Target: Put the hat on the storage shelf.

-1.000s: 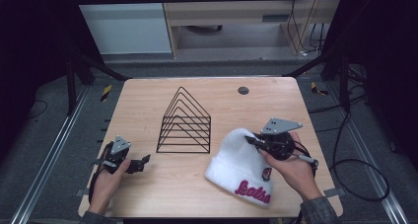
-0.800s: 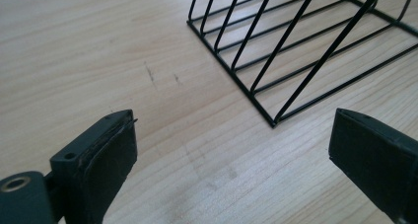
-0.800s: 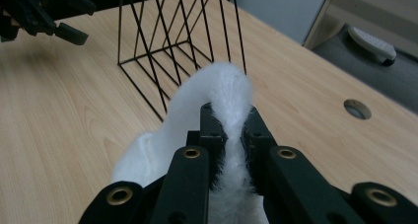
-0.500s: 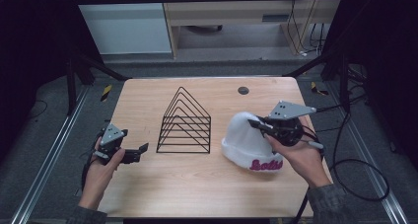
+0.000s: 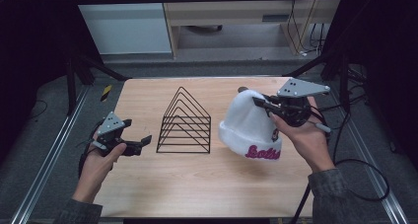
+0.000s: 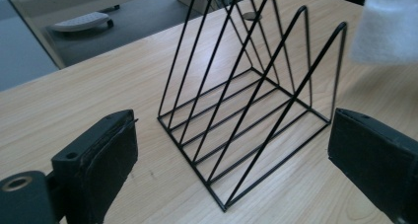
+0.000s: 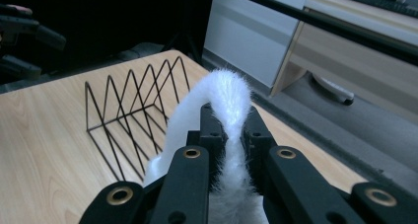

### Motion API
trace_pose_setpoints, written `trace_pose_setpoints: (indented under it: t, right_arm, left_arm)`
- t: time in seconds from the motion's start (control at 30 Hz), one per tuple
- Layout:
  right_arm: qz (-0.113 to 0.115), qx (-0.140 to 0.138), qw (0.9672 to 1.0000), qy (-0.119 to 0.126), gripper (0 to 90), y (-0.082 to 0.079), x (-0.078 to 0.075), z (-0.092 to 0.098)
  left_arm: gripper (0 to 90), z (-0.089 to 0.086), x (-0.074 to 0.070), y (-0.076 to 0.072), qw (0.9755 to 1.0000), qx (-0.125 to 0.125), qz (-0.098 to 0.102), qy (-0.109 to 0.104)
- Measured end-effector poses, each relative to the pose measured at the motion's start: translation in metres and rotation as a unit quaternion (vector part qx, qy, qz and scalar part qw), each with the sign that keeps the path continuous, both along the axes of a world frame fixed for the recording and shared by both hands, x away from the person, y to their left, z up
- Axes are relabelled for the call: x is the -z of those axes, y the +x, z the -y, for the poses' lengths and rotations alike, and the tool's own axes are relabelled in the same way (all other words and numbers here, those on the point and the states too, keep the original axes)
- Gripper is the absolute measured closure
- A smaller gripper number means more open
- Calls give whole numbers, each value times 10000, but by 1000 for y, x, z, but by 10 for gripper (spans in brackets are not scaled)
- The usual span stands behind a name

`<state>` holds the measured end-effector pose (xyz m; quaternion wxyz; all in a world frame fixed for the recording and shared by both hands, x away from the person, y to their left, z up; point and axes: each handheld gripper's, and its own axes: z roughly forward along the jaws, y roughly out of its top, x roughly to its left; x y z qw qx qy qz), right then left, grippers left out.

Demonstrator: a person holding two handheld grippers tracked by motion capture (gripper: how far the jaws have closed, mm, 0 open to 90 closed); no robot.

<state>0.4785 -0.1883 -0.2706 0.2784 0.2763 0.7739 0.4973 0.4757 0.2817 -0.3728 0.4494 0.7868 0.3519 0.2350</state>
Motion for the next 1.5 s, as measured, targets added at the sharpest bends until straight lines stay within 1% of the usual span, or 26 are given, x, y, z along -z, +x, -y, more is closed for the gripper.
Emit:
trace_pose_setpoints:
  t: [0.03, 0.07, 0.1, 0.13, 0.2, 0.23, 0.27, 0.3, 0.37, 0.43, 0.47, 0.53, 0.6, 0.67, 0.77, 0.8, 0.93, 1.0, 1.03, 1.1, 1.13, 1.17, 1.23, 1.3, 1.37, 1.5]
  right_arm:
    - [60, -2, 10000, 6, 835, 0, -7, -2]
    - [60, -2, 10000, 6, 835, 0, -7, -2]
    - [103, 13, 9999, -5, 835, 0, -11, -4]
    - [150, 37, 9999, 7, 835, 0, -17, -6]
    - [197, 50, 9998, 23, 835, 2, -22, -8]
    - [197, 50, 9998, 23, 835, 2, -22, -8]
    - [241, 48, 9997, 23, 835, 4, -28, -11]
    - [241, 48, 9997, 23, 835, 4, -28, -11]
    - [288, 46, 9996, 66, 836, 9, -36, -15]
    - [317, 37, 9995, 78, 835, 10, -40, -17]
    - [358, 22, 9993, 89, 835, 11, -44, -20]
    - [395, 17, 9992, 99, 835, 12, -47, -22]
    - [461, -10, 9988, 177, 835, 13, -54, -26]
    - [477, -17, 9987, 188, 835, 13, -56, -28]
    - [577, -25, 9979, 286, 835, 15, -67, -35]
    - [577, -25, 9979, 286, 835, 15, -67, -35]
    - [697, -87, 9968, 378, 835, 17, -80, -45]
    - [720, -117, 9965, 401, 835, 17, -83, -49]
    - [720, -117, 9965, 401, 835, 17, -83, -49]
    - [772, -179, 9959, 427, 835, 18, -87, -58]
    - [788, -195, 9958, 423, 835, 18, -88, -61]
    - [788, -195, 9958, 423, 835, 18, -88, -61]
    - [809, -259, 9954, 452, 835, 20, -89, -70]
    - [826, -300, 9950, 466, 835, 22, -92, -76]
    - [848, -346, 9946, 488, 835, 23, -95, -82]
    - [903, -470, 9935, 518, 834, 24, -100, -94]
  left_arm:
    - [42, 3, -4, 1, 10000, 68, -12, 31]
    - [42, 3, -4, 1, 10000, 68, -12, 31]
    - [42, 4, -5, 1, 10000, 87, -22, 38]
    - [42, 7, -10, 4, 9999, 103, -18, 105]
    - [42, 7, -11, 5, 9999, 108, -10, 121]
    - [42, 8, -14, 6, 9998, 121, -38, 123]
    - [42, 9, -18, 8, 9998, 142, -55, 90]
    - [43, 9, -18, 8, 9998, 142, -55, 90]
    - [43, 11, -25, 11, 9998, 196, -38, 86]
    - [45, 11, -27, 11, 9998, 207, -48, 60]
    - [46, 13, -30, 13, 9997, 224, -46, 57]
    - [50, 14, -32, 13, 9998, 217, -31, 26]
    - [62, 16, -35, 14, 9997, 240, 0, -10]
    - [76, 17, -37, 14, 9997, 245, 16, 6]
    - [82, 20, -42, 15, 9996, 274, 57, 13]
    - [82, 21, -43, 15, 9996, 273, 67, 6]
    - [103, 28, -53, 17, 9992, 368, 137, 32]
    - [178, 29, -53, 18, 9990, 411, 143, 38]
    - [178, 31, -54, 18, 9989, 455, 147, 23]
    - [213, 37, -56, 19, 9983, 566, 166, 34]
    - [222, 41, -56, 19, 9981, 593, 174, -14]
    - [222, 41, -56, 19, 9981, 593, 174, -14]
    - [223, 48, -56, 23, 9975, 680, 179, 42]
    - [223, 50, -56, 24, 9975, 691, 173, 36]
    - [223, 58, -59, 28, 9967, 798, 143, -46]
    - [233, 67, -64, 32, 9961, 869, 149, -80]
